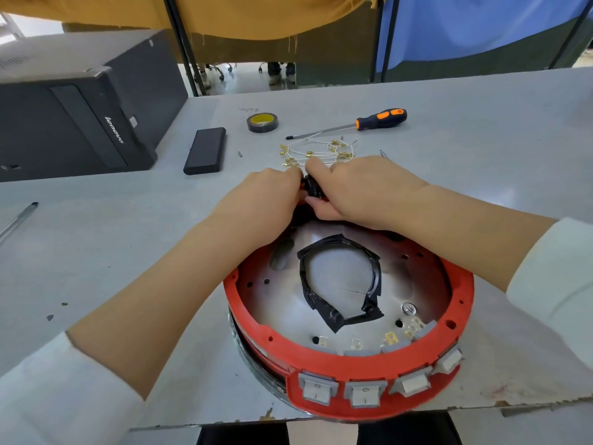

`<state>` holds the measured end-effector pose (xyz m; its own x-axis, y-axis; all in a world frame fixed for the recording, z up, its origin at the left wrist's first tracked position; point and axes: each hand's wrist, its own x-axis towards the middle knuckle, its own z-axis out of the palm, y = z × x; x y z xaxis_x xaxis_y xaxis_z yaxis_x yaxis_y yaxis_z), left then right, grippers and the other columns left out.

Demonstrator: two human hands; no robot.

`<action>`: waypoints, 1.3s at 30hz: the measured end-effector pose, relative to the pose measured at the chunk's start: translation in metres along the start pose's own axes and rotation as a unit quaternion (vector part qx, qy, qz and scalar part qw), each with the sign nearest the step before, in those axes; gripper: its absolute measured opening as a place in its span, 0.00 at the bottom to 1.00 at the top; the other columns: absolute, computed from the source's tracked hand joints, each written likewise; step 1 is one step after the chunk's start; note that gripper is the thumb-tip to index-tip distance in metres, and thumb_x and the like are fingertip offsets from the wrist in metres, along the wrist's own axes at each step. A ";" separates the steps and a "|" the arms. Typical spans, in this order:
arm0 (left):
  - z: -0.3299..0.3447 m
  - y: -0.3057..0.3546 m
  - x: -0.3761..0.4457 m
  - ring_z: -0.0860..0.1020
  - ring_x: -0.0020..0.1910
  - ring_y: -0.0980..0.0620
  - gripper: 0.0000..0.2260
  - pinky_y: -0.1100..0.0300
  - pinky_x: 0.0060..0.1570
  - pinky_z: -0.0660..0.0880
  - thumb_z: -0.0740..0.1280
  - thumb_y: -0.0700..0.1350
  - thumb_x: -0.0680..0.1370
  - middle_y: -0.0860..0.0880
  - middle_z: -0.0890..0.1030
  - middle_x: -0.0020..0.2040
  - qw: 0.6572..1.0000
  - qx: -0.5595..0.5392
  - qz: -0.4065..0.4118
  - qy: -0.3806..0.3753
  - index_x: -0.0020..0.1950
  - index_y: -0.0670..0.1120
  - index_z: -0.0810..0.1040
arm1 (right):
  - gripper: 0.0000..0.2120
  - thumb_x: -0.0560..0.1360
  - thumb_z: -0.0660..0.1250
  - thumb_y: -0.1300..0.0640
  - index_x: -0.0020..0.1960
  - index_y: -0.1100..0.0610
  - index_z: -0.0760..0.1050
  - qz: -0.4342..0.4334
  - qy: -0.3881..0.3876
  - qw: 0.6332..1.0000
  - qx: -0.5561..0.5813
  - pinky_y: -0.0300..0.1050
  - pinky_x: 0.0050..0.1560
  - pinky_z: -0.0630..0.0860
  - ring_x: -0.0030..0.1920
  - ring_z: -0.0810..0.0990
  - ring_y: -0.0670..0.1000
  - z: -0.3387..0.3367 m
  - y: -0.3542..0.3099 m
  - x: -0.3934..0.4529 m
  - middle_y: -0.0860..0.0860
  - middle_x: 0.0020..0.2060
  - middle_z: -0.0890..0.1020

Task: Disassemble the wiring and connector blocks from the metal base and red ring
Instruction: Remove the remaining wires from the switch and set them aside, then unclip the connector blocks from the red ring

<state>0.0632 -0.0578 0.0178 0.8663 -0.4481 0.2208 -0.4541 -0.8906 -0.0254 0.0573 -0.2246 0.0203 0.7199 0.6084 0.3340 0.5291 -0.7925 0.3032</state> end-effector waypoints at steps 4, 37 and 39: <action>0.000 0.000 0.000 0.75 0.42 0.37 0.08 0.54 0.35 0.63 0.56 0.45 0.81 0.38 0.78 0.46 1.000 -0.027 0.016 -0.002 0.55 0.43 0.69 | 0.21 0.78 0.56 0.43 0.57 0.60 0.66 0.000 -0.001 1.000 0.006 0.44 0.26 0.47 0.31 0.74 0.60 0.001 0.002 0.001 0.60 0.36 0.81; -0.005 0.001 -0.006 0.74 0.45 0.41 0.11 0.54 0.39 0.68 0.58 0.38 0.78 0.45 0.78 0.50 0.992 -0.122 -0.036 -0.012 0.59 0.48 0.70 | 0.17 0.80 0.53 0.46 0.59 0.58 0.62 0.083 -0.026 0.995 0.056 0.45 0.26 0.50 0.28 0.64 0.56 -0.003 -0.003 0.002 0.60 0.34 0.78; -0.003 0.000 -0.006 0.71 0.42 0.46 0.11 0.57 0.39 0.65 0.59 0.38 0.78 0.53 0.74 0.42 0.990 -0.132 -0.039 -0.003 0.57 0.49 0.72 | 0.15 0.81 0.53 0.48 0.57 0.59 0.62 0.164 0.016 0.977 0.137 0.48 0.26 0.55 0.27 0.66 0.57 -0.006 0.005 0.002 0.58 0.30 0.73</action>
<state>0.0575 -0.0552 0.0195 0.9019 -0.3793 0.2064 -0.4232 -0.8717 0.2472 0.0585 -0.2276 0.0278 0.8591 0.3177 0.4013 0.3762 -0.9236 -0.0743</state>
